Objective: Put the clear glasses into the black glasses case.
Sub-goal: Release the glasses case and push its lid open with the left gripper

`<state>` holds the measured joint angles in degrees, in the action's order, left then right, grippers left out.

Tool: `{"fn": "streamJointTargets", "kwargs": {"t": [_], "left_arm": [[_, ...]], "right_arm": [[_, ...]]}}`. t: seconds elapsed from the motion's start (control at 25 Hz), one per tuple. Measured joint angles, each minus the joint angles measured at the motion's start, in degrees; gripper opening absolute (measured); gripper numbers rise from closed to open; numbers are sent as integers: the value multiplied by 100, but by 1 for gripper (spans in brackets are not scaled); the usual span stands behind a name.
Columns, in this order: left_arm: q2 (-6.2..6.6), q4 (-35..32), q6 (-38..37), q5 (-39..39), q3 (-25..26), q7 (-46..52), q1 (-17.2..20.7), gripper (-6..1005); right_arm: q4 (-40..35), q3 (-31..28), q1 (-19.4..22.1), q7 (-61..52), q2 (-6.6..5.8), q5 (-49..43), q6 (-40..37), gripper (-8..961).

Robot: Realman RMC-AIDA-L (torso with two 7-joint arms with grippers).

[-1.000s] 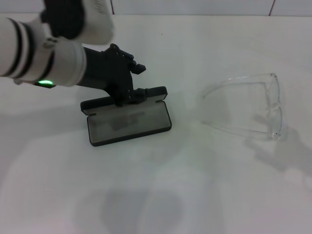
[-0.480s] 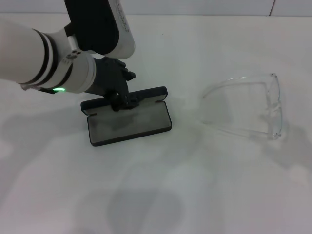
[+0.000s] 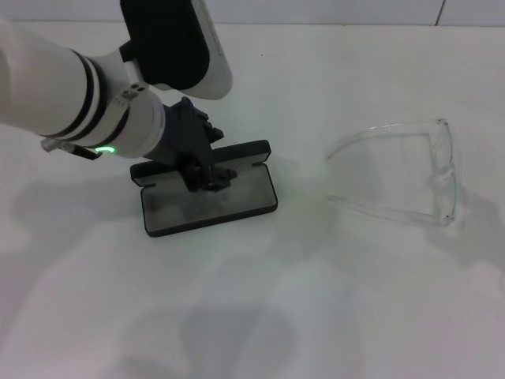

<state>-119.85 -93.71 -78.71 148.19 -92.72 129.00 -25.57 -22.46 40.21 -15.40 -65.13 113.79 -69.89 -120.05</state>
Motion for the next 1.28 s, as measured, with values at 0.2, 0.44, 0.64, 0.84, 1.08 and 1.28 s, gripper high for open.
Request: {"fn": "streamJointTargets", "kwargs": {"t": [0.2,0.44,0.64,0.84,1.08,1.28], "left_arm": [[-2,84,76,44,-4,-11,-19,550],[-1,462,151,79,40,-28,-208,568],[-6,756,432,546,-79,162,-310,570],[-10,784,503,911,-364,380,-319,564],[-12,789,398,962,-519,577,-369,539],[-12,759,348,926,-523,640,-370,428]], "right_arm": [[4,-4,8,7,1,-3,12,623],[13,-5,42,9,2,-4,7,619],[22,-5,79,9,2,-15,-15,617],[23,-5,117,9,2,-10,-37,614],[117,-5,127,35,-6,14,-47,611],[162,-5,133,87,-7,19,-63,608]]}}
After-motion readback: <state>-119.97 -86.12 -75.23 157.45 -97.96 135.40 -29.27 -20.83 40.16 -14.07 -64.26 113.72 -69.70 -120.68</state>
